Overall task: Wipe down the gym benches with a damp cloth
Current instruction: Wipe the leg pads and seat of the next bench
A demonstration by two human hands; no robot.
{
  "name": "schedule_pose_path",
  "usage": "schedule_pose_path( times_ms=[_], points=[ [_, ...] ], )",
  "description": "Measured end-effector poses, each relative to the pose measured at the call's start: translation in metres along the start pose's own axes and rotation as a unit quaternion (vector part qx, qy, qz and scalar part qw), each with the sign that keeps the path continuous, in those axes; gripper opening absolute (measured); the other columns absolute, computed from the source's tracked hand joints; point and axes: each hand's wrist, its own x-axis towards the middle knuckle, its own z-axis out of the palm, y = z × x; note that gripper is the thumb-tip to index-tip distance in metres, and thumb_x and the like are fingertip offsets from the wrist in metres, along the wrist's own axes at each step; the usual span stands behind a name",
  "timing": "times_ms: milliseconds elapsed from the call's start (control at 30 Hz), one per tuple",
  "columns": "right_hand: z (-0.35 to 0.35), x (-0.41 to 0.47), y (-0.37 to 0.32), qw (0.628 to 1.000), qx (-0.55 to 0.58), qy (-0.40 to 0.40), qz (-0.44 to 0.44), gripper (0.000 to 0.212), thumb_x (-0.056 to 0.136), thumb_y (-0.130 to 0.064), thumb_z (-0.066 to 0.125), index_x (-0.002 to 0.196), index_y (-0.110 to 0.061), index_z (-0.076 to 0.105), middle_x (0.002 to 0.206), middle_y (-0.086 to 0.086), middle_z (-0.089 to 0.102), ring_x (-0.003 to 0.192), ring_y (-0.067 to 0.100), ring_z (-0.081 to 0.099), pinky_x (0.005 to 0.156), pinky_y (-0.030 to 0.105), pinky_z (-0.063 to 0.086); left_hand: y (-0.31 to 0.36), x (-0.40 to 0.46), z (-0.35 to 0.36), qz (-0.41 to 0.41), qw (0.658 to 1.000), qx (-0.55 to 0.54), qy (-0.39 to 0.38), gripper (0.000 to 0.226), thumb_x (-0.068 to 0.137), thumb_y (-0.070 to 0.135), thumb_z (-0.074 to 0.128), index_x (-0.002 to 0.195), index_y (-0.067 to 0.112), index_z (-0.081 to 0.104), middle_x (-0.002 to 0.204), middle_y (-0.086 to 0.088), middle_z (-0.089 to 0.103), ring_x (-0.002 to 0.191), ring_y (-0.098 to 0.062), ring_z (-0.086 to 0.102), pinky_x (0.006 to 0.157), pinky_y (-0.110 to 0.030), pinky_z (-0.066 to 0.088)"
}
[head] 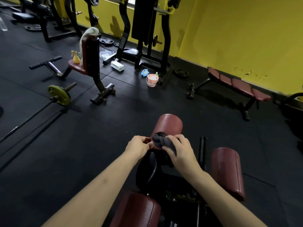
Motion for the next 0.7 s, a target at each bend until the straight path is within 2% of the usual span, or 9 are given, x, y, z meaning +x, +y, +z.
schedule_pose_path(
  times_ms=[67,133,233,300,400,467,533,600,700],
  points=[
    [0.001,0.030,0.011,1.000,-0.025,-0.003,-0.002,0.032,0.097,-0.031,0.071,0.124,-0.014,0.068,0.113,0.005,0.059,0.102,0.026,0.053,0.093,0.033,0.042,-0.004,0.002,0.000,0.010,1.000,-0.019,-0.009,0.030,0.077,0.050,0.077,0.102,0.035,0.079,0.088,0.010,0.079,0.089,-0.015,0.075,0.092,-0.042,0.060],
    [0.002,0.077,0.025,0.998,-0.049,0.021,0.029,0.033,0.098,-0.030,0.070,0.124,-0.011,0.069,0.116,0.013,0.059,0.106,0.036,0.055,0.097,0.041,0.044,-0.004,-0.001,-0.001,0.010,0.999,-0.027,-0.016,0.035,0.083,0.049,0.076,0.113,0.031,0.078,0.101,0.008,0.078,0.101,-0.015,0.072,0.101,-0.040,0.055],
    [-0.003,0.125,0.040,0.989,-0.042,0.045,0.136,0.035,0.101,-0.034,0.065,0.127,-0.011,0.066,0.121,0.017,0.057,0.113,0.041,0.055,0.101,0.045,0.043,0.002,-0.011,-0.003,0.011,0.999,0.023,0.041,0.029,0.089,0.052,0.070,0.117,0.044,0.071,0.110,0.016,0.073,0.112,-0.013,0.065,0.109,-0.043,0.046],
    [-0.002,0.118,0.035,0.988,-0.034,0.039,0.148,0.036,0.101,-0.034,0.065,0.130,-0.012,0.065,0.123,0.015,0.056,0.115,0.039,0.055,0.102,0.044,0.044,0.011,-0.022,-0.003,0.022,0.997,0.059,0.052,0.028,0.090,0.056,0.065,0.117,0.049,0.069,0.110,0.020,0.072,0.115,-0.013,0.063,0.110,-0.047,0.043],
    [0.002,0.059,0.010,0.994,-0.007,0.026,0.109,0.037,0.098,-0.031,0.070,0.130,-0.014,0.065,0.119,0.009,0.057,0.111,0.032,0.056,0.097,0.040,0.045,0.019,-0.035,0.003,0.024,0.993,0.106,0.037,0.049,0.085,0.069,0.062,0.131,0.050,0.062,0.120,0.015,0.072,0.117,-0.019,0.064,0.107,-0.046,0.044],
    [0.003,0.017,-0.002,0.995,0.013,0.017,0.100,0.037,0.098,-0.033,0.071,0.130,-0.016,0.065,0.115,0.001,0.056,0.108,0.024,0.055,0.093,0.032,0.042,0.019,-0.033,0.004,0.012,0.991,0.125,0.046,0.045,0.084,0.069,0.065,0.126,0.055,0.062,0.113,0.015,0.073,0.110,-0.019,0.067,0.102,-0.047,0.048],
    [0.001,0.001,-0.006,0.996,0.024,0.001,0.085,0.037,0.098,-0.033,0.070,0.131,-0.017,0.064,0.113,-0.003,0.054,0.108,0.020,0.053,0.093,0.027,0.040,0.015,-0.025,0.005,0.005,0.996,0.082,0.041,0.039,0.077,0.069,0.067,0.114,0.059,0.065,0.099,0.018,0.075,0.099,-0.016,0.070,0.098,-0.046,0.052],
    [0.002,0.020,0.004,0.997,0.000,0.001,0.075,0.032,0.099,-0.030,0.069,0.128,-0.016,0.065,0.115,0.001,0.055,0.109,0.024,0.052,0.094,0.030,0.041,0.007,-0.015,0.005,-0.001,1.000,0.028,0.009,0.038,0.076,0.062,0.071,0.113,0.053,0.069,0.092,0.018,0.076,0.091,-0.013,0.073,0.094,-0.044,0.057],
    [0.001,0.077,0.022,0.993,-0.020,0.042,0.108,0.033,0.101,-0.029,0.066,0.130,-0.013,0.064,0.123,0.011,0.056,0.116,0.033,0.052,0.101,0.038,0.042,0.007,-0.015,-0.002,-0.013,0.999,-0.040,-0.026,0.038,0.090,0.041,0.075,0.126,0.031,0.072,0.105,0.010,0.076,0.101,-0.012,0.071,0.101,-0.038,0.055]
  ],
)
